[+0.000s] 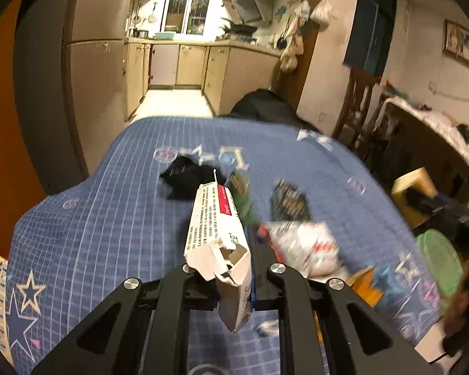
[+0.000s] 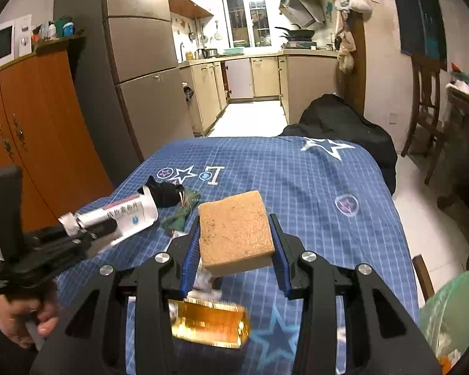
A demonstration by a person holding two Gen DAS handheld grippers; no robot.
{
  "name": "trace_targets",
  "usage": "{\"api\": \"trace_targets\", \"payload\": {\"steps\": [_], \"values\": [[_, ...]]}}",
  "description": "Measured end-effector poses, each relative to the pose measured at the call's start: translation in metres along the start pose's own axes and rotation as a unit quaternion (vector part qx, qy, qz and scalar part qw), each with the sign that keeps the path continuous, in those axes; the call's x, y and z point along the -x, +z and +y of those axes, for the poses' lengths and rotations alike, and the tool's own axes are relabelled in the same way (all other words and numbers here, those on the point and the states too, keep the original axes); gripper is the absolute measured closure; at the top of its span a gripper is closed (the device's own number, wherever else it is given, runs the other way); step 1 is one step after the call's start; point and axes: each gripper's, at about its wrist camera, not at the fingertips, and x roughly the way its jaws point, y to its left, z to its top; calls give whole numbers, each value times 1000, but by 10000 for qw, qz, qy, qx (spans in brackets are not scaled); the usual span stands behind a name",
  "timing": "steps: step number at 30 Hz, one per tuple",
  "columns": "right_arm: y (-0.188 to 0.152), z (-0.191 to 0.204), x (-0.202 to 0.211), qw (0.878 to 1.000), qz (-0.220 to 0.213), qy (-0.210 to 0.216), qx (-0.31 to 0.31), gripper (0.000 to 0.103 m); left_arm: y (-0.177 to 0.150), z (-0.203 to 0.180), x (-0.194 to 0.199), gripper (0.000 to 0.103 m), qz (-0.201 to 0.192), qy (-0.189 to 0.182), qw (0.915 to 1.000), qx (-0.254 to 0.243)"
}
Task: Collect trash
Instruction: 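Grasp the beige sponge with the right gripper while the left gripper holds the white box, then carry the white box and beige sponge over the green bin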
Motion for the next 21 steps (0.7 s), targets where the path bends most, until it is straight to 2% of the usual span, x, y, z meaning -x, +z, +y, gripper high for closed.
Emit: {"api": "trace_targets", "payload": {"steps": [3,4,8,13,18,21], "values": [[-7,-8,13,10000,-58,-20,-72,64,-19,14,-7,92,282,-46,9993,252],[-9,-11,18,9999,-98,-59,-87,64,-22,15,-5,92,268,-28,9993,252],[-12,-20,41,9992,-291,-164,-198,64,-16,-2,22,92,-118,-19,9999,-7],[-12,-37,74,9974,-544,-384,-293,64,2,-46,64,92,-695,-309,9965,-352],[-10,-64,113,9939,-723,-766,-321,64,15,-101,83,92,-919,-811,9900,-691],[-11,-86,136,9898,-768,-1124,-412,64,18,-148,89,92,-1031,-1163,9832,-960]]}}
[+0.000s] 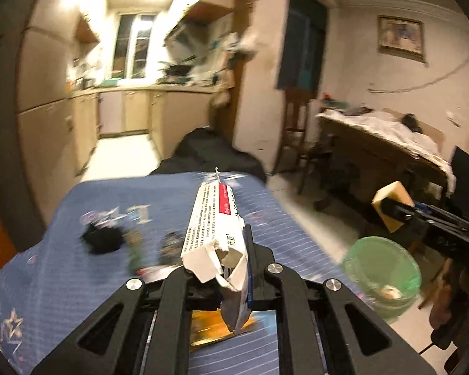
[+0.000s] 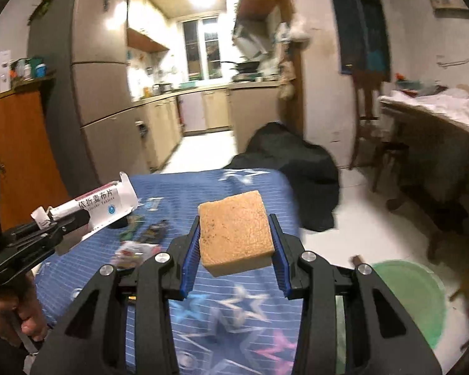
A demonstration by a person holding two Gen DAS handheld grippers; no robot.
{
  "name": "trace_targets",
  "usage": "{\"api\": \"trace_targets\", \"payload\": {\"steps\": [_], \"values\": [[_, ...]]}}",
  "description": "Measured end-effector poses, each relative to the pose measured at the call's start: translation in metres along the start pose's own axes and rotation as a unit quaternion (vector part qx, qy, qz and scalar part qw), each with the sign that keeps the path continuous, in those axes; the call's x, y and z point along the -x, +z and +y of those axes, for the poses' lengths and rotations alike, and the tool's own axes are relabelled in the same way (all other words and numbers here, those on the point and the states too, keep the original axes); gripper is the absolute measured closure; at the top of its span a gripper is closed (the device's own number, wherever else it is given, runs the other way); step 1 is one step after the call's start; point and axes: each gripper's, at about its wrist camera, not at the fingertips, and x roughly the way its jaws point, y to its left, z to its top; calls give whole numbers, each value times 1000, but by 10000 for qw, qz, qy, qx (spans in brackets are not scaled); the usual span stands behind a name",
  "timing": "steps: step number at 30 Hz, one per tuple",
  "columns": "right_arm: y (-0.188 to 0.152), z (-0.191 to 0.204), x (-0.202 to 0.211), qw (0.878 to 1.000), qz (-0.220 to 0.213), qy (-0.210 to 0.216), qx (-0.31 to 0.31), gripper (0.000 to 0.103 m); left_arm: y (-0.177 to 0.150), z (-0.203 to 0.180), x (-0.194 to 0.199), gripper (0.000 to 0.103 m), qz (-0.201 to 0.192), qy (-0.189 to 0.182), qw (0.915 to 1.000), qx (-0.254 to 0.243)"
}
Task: Collect trash
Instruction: 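Carry the white box and beige sponge over the green bin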
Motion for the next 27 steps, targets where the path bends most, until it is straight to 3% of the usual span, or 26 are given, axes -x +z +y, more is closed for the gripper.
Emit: {"api": "trace_targets", "payload": {"steps": [7,15,19,27], "values": [[-5,-69,28,9965,176,-732,-363,64,21,-104,-34,92,-74,-777,9964,-325],[-22,-144,43,9885,449,-1181,-835,64,20,-210,-85,92,116,-1475,9865,-697],[-35,-176,43,9837,663,-1286,-1066,64,13,-249,-114,92,309,-1673,9824,-769],[-61,-228,32,9710,1115,-1415,-1574,64,-5,-282,-171,92,824,-1844,9766,-745]]}}
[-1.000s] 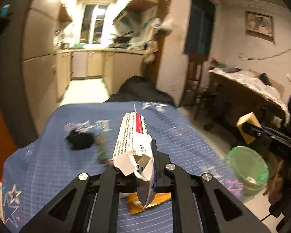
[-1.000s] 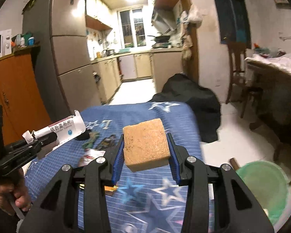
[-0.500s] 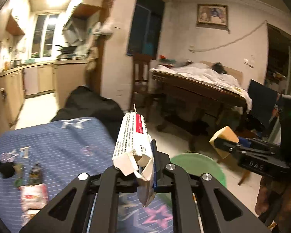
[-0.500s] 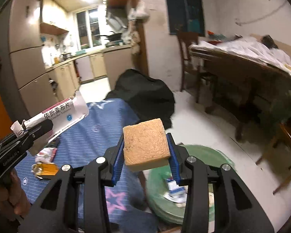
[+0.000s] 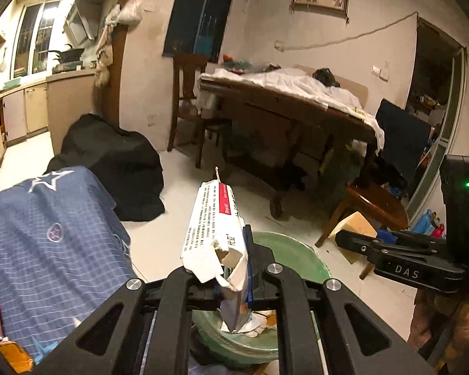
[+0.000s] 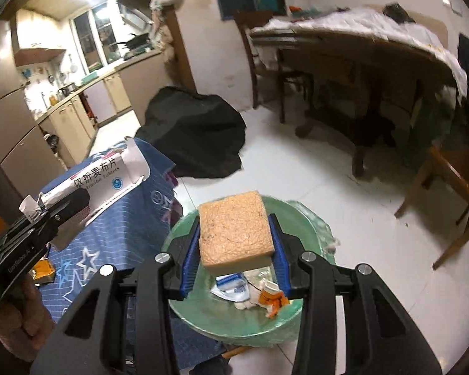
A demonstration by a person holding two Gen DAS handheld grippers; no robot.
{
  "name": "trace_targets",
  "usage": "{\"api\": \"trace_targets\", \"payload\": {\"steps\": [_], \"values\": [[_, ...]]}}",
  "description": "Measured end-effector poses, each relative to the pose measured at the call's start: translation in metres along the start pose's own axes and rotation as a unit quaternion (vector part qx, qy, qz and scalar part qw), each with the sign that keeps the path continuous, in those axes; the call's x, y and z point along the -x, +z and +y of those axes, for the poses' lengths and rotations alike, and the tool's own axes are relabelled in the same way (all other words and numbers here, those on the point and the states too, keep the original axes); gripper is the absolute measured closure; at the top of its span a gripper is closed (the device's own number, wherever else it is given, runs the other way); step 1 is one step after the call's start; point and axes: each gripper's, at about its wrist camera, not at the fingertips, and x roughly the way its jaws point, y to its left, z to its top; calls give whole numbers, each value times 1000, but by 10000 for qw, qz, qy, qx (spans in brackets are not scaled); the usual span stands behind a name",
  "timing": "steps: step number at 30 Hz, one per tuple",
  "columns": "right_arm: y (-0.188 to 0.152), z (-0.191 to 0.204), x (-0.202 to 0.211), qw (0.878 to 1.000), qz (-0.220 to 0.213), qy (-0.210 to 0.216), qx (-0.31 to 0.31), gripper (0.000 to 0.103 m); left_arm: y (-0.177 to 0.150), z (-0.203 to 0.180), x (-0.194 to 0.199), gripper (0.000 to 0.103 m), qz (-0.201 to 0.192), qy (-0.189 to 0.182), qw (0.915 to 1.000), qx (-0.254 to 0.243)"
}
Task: Collect trash
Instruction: 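Carry the white box and beige sponge over the green bin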
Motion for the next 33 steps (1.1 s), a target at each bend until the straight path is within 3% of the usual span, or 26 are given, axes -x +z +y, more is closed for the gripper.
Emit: {"api": "trace_targets", "payload": {"steps": [10,19,33], "values": [[-12,-28,-32,9983,535,22,-245,64,-25,-8,-43,92,441,-158,9987,-197],[-15,-43,-38,9974,645,-2,-332,64,-41,-13,-63,92,727,-263,9969,-169],[-11,-46,-44,9973,688,17,-265,64,-38,-15,-71,92,840,-291,9960,-96]]}}
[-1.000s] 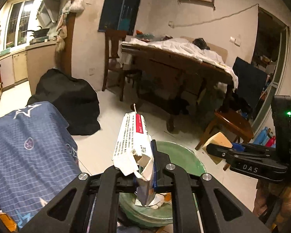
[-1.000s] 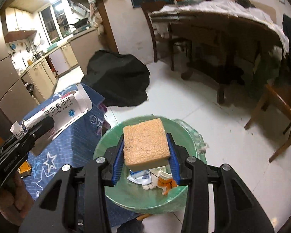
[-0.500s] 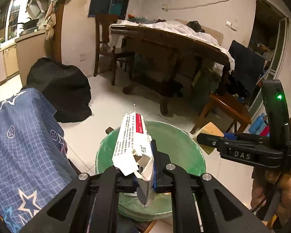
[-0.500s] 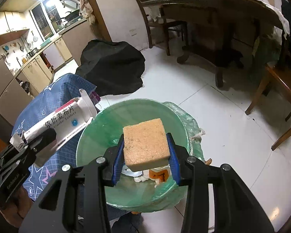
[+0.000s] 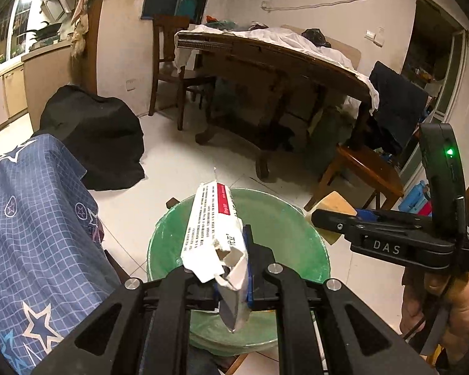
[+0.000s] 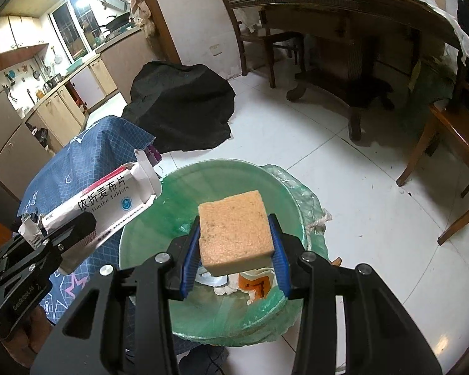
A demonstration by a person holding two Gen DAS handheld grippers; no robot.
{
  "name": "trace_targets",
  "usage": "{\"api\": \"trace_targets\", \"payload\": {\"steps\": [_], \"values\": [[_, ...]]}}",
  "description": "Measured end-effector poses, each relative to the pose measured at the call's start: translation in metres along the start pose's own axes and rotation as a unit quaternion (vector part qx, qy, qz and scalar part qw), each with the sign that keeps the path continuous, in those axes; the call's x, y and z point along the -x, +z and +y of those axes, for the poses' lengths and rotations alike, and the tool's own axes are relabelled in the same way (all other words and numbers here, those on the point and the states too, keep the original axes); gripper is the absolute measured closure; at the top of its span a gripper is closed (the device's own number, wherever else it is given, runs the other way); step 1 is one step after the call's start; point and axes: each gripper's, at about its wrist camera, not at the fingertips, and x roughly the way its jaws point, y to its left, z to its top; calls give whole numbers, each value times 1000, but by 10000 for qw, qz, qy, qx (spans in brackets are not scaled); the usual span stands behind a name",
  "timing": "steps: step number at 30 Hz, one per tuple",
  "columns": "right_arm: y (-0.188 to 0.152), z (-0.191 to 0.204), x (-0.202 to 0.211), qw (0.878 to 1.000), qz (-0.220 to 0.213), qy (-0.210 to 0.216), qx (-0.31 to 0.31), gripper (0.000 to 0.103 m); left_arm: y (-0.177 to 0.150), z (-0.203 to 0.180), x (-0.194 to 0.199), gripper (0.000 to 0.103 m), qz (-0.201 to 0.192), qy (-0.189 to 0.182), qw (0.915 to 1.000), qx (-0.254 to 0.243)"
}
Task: Collect trash
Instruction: 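Carry the white box and beige sponge over the green bin, then open both grippers to drop the box and sponge into the bin, then move both tools back over the table toward the remaining trash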
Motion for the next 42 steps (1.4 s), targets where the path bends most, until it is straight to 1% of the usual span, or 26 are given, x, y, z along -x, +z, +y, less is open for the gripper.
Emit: {"api": "trace_targets", "payload": {"steps": [6,8,9,10,11,12,14,18,21,24,26,28,30,32,34,37,39,42], "values": [[1,0,-1,10000,-8,-27,33,64,2,0,2,91,-20,54,10000,36],[2,-1,-2,10000,-14,-17,28,61,4,0,3,85,-31,82,9999,55],[2,-1,-2,10000,4,11,18,50,5,1,3,73,-40,100,9999,72],[2,-2,-2,10000,0,38,-2,46,5,1,4,65,-64,114,9999,81],[2,-3,-1,10000,-30,25,-13,43,7,1,5,50,-95,134,9998,90],[2,-5,0,10000,-57,9,-31,43,7,3,7,41,-142,150,9997,112],[3,-8,3,9999,-115,15,-80,42,9,5,10,39,-167,166,9996,166],[4,-11,11,9997,-235,5,-103,42,12,11,15,39,-176,143,9994,254],[3,-8,19,9994,-350,-5,-62,38,13,14,25,39,-213,120,9993,272],[0,0,33,9983,-576,-7,-15,34,12,21,41,39,-283,150,9991,262],[-4,11,49,9963,-856,19,69,29,9,29,56,39,-363,175,9988,284],[-9,21,61,9940,-1086,113,112,23,3,43,78,39,-472,314,9980,263],[-16,35,74,9899,-1387,222,174,14,-4,64,106,37,-616,505,9964,290],[-22,55,82,9857,-1628,317,298,10,-10,86,131,35,-750,738,9935,426],[-25,73,83,9833,-1729,394,422,8,-17,109,159,34,-897,950,9900,524],[-30,108,78,9803,-1750,561,729,6,-33,153,203,28,-1064,1429,9820,629],[-31,131,73,9787,-1717,705,879,6,-43,181,227,25,-1109,1650,9768,793],[-33,164,62,9768,-1603,953,1056,6,-68,242,269,23,-1155,2115,9628,1224]]}}
